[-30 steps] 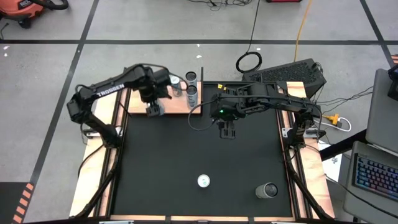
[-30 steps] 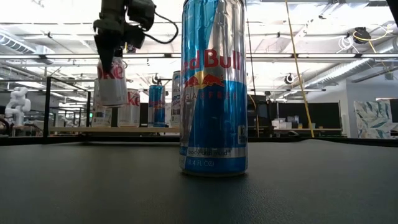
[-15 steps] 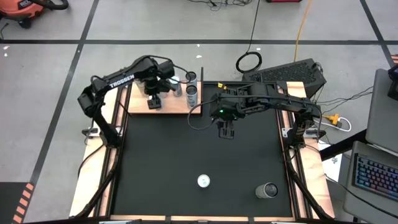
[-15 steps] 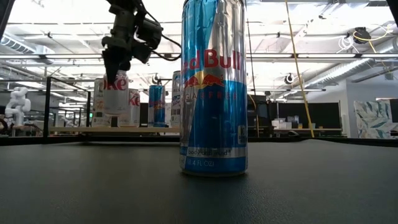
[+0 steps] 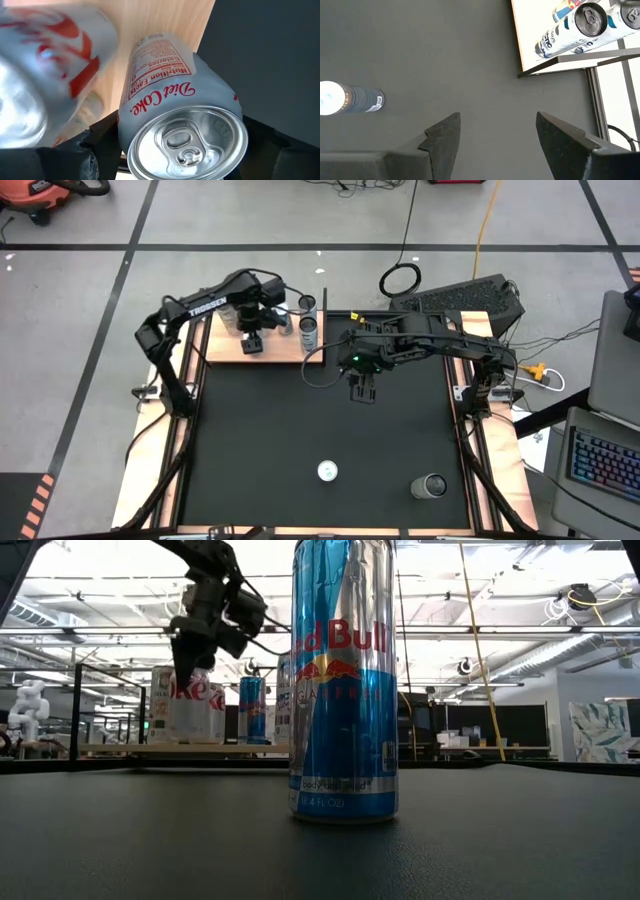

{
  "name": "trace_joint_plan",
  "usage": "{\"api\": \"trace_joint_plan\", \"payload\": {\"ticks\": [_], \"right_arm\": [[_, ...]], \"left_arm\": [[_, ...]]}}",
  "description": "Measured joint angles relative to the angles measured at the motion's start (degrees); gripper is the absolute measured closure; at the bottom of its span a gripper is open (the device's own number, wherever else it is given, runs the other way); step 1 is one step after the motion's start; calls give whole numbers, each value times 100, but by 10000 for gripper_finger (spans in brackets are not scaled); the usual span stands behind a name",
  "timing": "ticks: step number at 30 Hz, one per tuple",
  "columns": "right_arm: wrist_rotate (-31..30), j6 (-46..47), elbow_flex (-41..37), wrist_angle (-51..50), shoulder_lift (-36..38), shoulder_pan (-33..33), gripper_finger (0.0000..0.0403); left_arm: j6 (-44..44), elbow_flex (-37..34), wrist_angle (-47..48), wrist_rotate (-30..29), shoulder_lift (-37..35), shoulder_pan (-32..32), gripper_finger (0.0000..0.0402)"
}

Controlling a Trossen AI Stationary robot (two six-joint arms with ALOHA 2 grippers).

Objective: Place canned beverage on shelf
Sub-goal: Align the red and silver soda can with the other red and silver soda can on the shelf

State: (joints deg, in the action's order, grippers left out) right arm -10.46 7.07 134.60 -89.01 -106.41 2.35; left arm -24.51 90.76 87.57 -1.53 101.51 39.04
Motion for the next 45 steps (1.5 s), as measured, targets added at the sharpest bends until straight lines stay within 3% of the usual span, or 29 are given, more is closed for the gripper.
{"api": "trace_joint_plan", "payload": {"ticks": [19, 31, 45], "right_arm": [[-2, -33, 0, 0, 0, -1, 163], [-2, -60, 0, -1, 0, 1, 163], [-2, -64, 1, 0, 0, 1, 163]], "left_arm": [[-175, 11, -146, -5, 188, 31, 108], [-301, 66, -512, -12, 203, 61, 33], [-73, 66, -58, -51, 153, 48, 29]]}}
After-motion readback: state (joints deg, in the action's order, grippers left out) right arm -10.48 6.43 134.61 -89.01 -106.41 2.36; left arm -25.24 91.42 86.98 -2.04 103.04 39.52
